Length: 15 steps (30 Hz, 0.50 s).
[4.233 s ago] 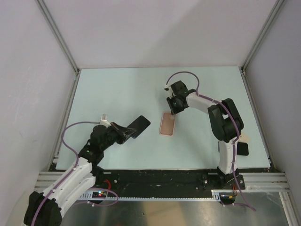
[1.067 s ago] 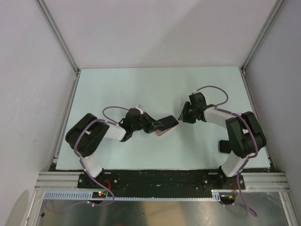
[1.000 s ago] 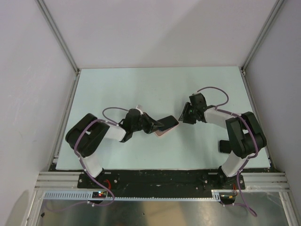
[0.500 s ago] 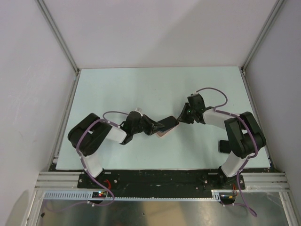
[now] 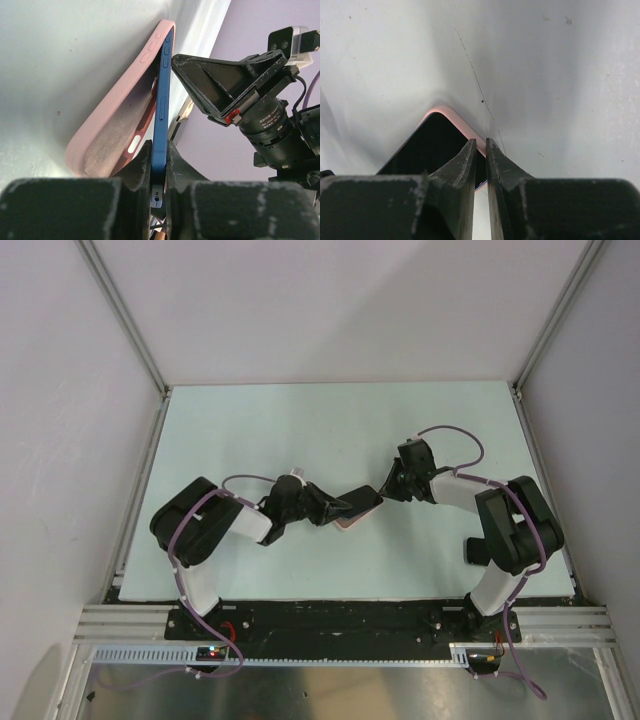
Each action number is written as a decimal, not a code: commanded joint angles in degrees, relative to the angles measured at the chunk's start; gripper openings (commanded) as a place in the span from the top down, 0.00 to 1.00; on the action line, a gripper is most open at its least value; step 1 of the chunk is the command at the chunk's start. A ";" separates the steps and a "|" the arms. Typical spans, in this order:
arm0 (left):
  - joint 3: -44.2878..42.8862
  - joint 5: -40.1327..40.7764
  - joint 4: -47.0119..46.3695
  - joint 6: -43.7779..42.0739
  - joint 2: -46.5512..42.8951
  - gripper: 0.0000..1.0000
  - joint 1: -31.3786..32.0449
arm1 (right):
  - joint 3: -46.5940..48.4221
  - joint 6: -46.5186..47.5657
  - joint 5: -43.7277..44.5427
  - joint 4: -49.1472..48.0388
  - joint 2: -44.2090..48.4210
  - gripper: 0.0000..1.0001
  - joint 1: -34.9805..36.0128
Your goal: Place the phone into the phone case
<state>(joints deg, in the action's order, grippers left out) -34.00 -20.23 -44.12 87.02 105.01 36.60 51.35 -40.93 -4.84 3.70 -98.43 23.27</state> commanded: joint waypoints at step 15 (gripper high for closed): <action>4.03 -1.48 8.15 -5.05 -3.89 0.42 1.59 | -0.11 0.04 -0.67 -0.36 0.81 0.83 0.80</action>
<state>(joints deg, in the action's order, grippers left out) -32.16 -20.80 -38.83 84.75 103.42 37.60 51.35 -40.93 -4.95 3.51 -98.35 23.49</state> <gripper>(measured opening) 0.559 0.172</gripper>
